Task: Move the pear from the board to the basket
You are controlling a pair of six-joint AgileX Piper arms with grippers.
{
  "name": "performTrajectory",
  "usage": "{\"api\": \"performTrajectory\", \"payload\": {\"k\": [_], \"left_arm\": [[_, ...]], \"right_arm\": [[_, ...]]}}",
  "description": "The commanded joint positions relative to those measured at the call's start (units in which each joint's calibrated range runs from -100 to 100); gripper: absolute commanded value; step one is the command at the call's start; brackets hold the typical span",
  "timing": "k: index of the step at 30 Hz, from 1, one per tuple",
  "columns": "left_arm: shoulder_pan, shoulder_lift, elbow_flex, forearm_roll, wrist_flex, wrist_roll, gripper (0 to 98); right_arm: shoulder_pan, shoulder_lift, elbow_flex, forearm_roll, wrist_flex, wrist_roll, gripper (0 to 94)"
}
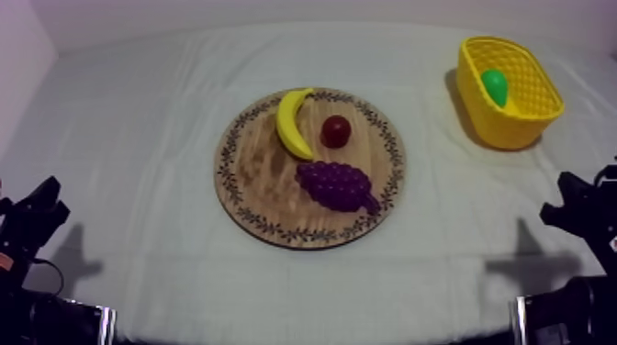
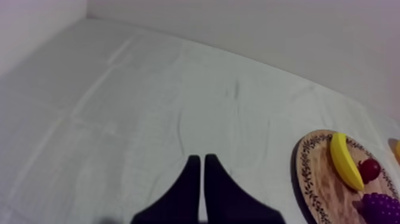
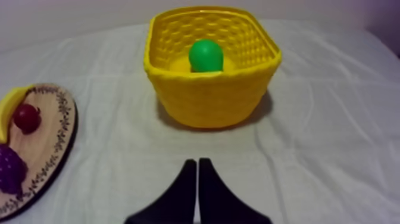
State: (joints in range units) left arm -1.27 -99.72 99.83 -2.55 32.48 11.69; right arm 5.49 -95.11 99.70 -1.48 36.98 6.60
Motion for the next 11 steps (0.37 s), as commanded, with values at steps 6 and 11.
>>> {"api": "performTrajectory", "payload": {"k": [6,11], "left_arm": [[0.0,0.0,-0.1,-0.01,0.0,0.0,0.1],[0.0,0.0,-0.1,-0.01,0.0,0.0,0.1]], "right_arm": [[-0.1,-0.5,0.1,0.0,-0.2,4.0,0.4],[-0.1,-0.6,0.1,0.0,-0.2,4.1,0.4]]}}
